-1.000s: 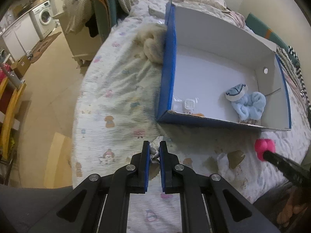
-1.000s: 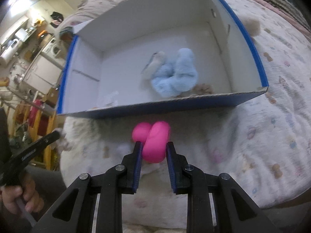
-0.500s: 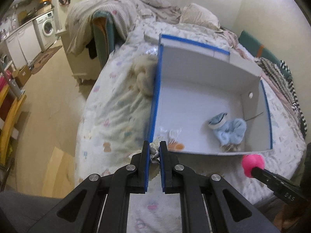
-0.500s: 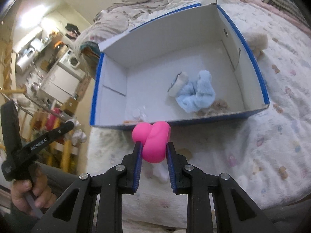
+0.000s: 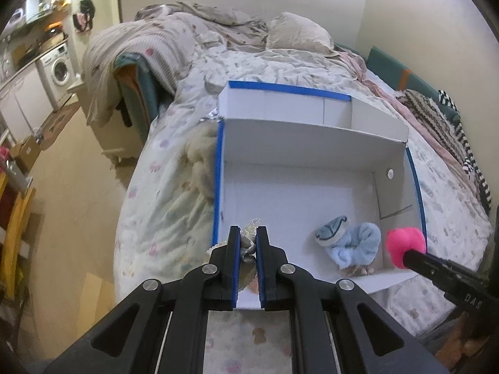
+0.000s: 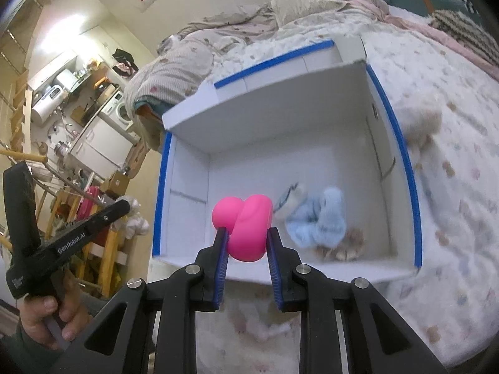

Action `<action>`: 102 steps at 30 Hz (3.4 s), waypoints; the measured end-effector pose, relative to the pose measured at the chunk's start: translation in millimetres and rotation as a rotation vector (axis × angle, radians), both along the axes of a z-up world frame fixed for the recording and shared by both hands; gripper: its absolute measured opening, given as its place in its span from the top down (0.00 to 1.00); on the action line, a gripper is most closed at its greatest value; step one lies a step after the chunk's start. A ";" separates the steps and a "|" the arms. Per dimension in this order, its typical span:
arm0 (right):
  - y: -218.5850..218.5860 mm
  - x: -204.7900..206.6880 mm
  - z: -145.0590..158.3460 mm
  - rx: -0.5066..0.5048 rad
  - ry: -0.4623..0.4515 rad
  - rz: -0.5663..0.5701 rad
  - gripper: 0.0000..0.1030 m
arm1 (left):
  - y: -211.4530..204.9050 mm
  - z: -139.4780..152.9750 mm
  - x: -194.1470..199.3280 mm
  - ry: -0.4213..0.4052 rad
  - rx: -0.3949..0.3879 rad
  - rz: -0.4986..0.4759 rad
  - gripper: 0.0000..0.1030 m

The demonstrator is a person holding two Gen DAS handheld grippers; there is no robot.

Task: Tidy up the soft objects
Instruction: 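Carry both held items into the box and open both grippers to release them, then withdraw both grippers from the box toward the white sock on the bed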

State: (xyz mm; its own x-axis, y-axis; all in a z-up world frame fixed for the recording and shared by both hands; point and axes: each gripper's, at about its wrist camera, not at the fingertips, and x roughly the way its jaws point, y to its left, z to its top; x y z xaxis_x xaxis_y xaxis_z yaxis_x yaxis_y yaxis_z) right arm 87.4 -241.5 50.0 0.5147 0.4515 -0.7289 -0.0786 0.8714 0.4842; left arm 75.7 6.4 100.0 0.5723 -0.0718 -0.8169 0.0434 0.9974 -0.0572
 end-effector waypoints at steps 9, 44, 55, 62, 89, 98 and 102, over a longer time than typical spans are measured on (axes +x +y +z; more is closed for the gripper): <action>-5.4 29.9 -9.7 0.007 -0.035 -0.015 0.78 | -26.3 -5.5 34.9 -0.007 0.041 -0.058 0.92; -6.1 56.6 -56.4 -0.057 0.051 -0.086 0.17 | -45.8 -84.4 63.0 0.065 0.008 -0.088 0.85; -11.9 57.6 -59.2 -0.058 0.049 -0.121 0.00 | -41.1 -84.0 61.6 0.081 0.043 -0.035 0.31; -12.9 58.7 -59.2 -0.065 0.047 -0.119 0.00 | -39.1 -86.7 62.4 0.091 0.067 -0.018 0.31; -13.1 36.5 -58.0 -0.113 0.042 -0.137 0.00 | -22.7 -71.4 39.5 0.094 0.020 0.006 0.31; -18.5 19.0 -50.1 -0.121 0.021 -0.145 0.00 | -16.8 -62.9 26.4 0.080 0.003 0.015 0.31; -19.2 10.8 -49.9 -0.118 0.026 -0.150 0.00 | -14.0 -62.2 15.3 0.074 0.008 0.019 0.31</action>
State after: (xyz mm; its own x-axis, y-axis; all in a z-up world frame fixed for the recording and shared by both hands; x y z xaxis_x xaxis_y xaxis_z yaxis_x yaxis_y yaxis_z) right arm 98.2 -260.7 0.1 0.5502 0.2816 -0.7861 0.0677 0.9233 0.3782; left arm 91.0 -7.6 37.8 0.5111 -0.0551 -0.8578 0.0208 0.9984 -0.0517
